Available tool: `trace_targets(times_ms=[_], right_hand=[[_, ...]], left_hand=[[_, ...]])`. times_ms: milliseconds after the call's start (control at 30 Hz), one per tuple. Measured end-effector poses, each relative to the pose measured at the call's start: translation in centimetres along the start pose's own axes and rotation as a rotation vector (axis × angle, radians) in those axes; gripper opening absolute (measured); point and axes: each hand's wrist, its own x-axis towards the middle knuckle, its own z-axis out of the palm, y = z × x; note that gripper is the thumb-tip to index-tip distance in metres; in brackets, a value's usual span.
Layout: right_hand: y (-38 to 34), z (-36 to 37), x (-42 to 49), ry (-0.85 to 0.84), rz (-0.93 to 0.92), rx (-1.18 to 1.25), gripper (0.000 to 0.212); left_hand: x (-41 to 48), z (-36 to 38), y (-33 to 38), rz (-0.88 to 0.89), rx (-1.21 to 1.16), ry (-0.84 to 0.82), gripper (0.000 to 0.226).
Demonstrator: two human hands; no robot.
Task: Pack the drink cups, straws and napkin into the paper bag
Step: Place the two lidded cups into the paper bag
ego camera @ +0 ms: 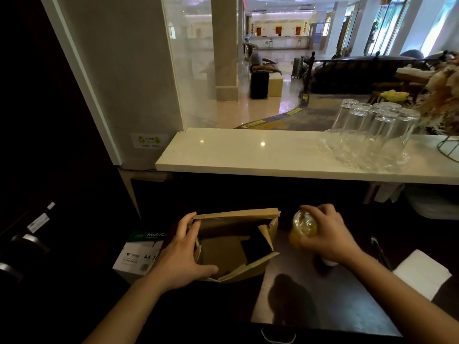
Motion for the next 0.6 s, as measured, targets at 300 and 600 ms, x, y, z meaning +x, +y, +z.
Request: trace_targets(times_ms=[300,600], right_hand=[[-10.5,-5.3,-2.1,-0.108,-0.403,0.132,0.093],[-14.1,3.3,-1.2,-0.281,-0.584,-0.217,0.094]], left_hand=[[-0.3,0.1,-0.4,0.024,0.149,0.004,0.133],[-1.1,-1.0,0.8,0.076,0.474,-0.012,0.122]])
